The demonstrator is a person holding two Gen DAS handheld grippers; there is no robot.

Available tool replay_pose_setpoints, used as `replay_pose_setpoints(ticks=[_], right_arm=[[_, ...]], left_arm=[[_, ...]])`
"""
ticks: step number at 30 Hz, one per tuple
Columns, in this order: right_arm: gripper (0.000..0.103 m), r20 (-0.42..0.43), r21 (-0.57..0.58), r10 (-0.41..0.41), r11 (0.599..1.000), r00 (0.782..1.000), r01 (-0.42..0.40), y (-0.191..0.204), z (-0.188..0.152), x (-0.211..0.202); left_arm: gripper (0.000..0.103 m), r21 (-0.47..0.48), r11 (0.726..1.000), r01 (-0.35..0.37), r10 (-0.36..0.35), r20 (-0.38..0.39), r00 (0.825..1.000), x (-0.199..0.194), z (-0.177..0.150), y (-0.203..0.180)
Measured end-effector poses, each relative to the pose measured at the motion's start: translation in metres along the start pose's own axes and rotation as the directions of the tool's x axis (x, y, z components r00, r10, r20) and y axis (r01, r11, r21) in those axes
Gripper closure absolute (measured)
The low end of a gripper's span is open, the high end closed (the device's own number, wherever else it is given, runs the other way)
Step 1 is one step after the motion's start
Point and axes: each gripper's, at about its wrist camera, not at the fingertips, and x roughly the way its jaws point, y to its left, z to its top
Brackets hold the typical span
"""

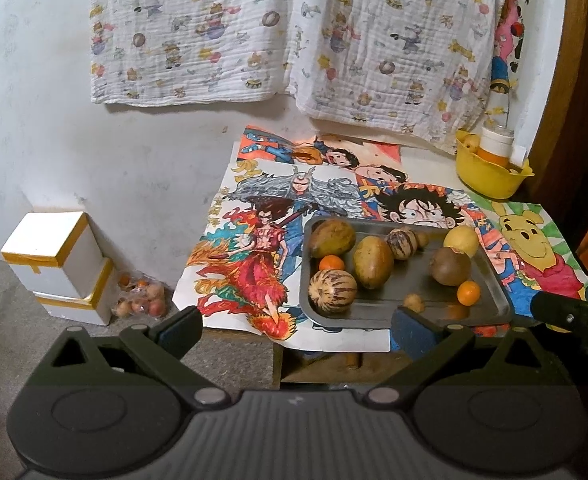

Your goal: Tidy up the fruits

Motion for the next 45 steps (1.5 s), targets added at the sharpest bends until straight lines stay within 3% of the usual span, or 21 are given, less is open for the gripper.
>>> replay_pose_setpoints(ticks=[3,7,45], right_arm=[[0.001,-0.001,-0.003,0.001,1.0,1.0,-0.001,0.001,0.0,0.0],[0.001,-0.001,-0.004,0.0,1.0,1.0,0.0,0.001,0.0,0.0],[0.001,-0.022,-0.046,0.005,0.999,1.0,-0.006,0.002,0.005,0.015]], left_arm=[[0.001,0.005,0.999,-0.041,0.041,-0.015,0.999,0.002,0.0,-0.001],[0.001,-0.035,0.999,-0.024,0.023,-0.034,0.999,0.004,-0.001,0.004],[0.001,-0.064,0.998,0.003,-0.007,-0.063,0.998,0.022,0.002,0.006]])
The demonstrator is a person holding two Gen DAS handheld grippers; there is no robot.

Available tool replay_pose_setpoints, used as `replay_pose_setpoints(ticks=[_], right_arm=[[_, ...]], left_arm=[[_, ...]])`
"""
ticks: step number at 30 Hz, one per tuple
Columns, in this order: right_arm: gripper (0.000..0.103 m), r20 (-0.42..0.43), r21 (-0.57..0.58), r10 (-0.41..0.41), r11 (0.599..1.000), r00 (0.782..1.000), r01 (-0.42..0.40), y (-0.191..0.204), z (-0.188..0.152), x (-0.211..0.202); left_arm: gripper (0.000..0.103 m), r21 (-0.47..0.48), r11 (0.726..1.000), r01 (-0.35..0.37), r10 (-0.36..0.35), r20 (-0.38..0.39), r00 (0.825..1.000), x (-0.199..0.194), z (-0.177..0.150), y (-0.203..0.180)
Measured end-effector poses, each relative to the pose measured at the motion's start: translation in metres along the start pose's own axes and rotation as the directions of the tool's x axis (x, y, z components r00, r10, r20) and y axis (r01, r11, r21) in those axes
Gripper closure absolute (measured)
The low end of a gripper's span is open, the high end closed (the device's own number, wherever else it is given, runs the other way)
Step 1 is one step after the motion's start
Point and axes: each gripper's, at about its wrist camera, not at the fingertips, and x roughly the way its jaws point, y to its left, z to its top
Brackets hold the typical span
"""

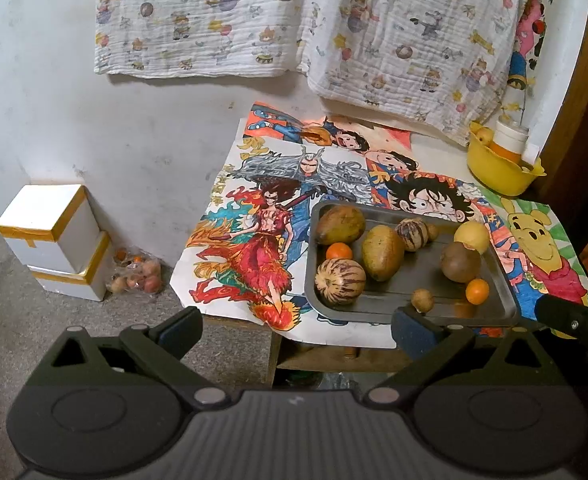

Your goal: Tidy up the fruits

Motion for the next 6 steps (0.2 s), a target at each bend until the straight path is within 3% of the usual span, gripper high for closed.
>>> replay_pose_setpoints(ticks=[6], right_arm=[[0.001,-0.003,-0.002,-0.001,1.0,1.0,0.001,0.0009,0.001,0.0017]], left_arm=[[0.001,-0.005,1.0,-0.001,0.001,-0.003,1.0,0.0005,0.0011,0.0013]])
